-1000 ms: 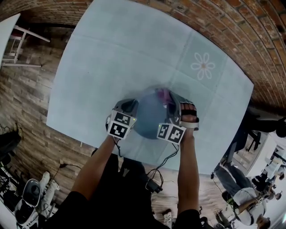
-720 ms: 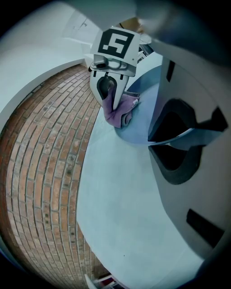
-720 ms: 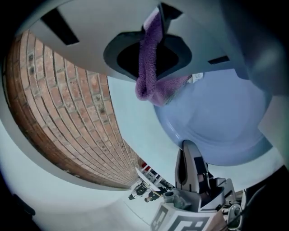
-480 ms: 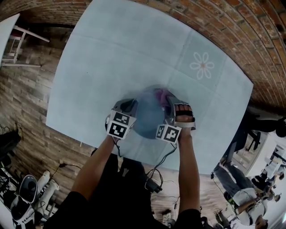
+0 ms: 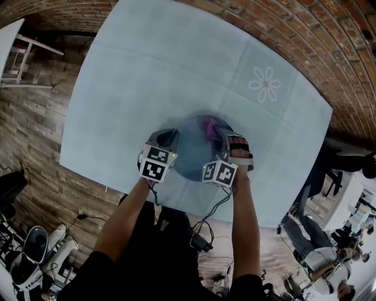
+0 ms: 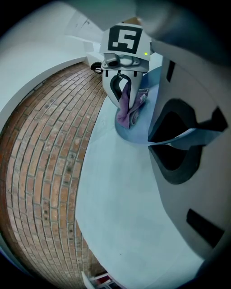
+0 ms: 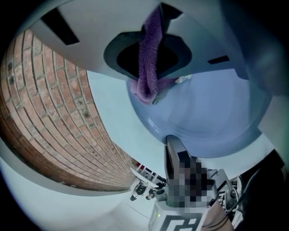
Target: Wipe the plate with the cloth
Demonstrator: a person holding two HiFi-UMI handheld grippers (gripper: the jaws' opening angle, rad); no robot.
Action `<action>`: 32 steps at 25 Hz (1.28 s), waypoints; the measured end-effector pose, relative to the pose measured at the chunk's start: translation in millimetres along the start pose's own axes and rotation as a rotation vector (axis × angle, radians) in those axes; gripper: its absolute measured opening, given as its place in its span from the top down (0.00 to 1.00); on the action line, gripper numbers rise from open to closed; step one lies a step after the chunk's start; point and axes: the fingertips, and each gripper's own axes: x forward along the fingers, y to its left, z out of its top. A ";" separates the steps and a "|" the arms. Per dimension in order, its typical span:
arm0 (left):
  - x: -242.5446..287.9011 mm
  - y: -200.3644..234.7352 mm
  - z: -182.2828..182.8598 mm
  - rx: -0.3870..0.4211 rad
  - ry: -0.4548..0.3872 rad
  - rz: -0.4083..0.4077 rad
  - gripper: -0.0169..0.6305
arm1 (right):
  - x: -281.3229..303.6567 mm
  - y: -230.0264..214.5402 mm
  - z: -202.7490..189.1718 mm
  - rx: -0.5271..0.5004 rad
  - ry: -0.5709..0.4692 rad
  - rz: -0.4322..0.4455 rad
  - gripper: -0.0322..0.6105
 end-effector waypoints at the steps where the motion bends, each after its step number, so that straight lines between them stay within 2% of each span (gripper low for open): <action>1: 0.4 0.0 0.3 0.000 0.000 0.001 0.90 | -1.0 1.7 2.1 0.005 -0.005 0.008 0.86; 14: 0.5 -0.8 0.9 -0.013 -0.004 -0.002 0.90 | -27.2 52.2 38.2 -0.015 -0.076 0.118 0.86; 19: -0.3 -0.5 -0.3 -0.018 -0.003 0.003 0.90 | -41.8 77.4 51.3 0.013 -0.089 0.181 0.86; 25: 1.7 0.0 0.1 -0.007 -0.005 0.006 0.90 | -60.4 103.5 60.1 0.153 -0.071 0.328 0.86; 32: 3.0 0.4 -0.7 -0.001 0.010 0.004 0.90 | -77.6 109.8 68.1 0.304 -0.034 0.424 0.86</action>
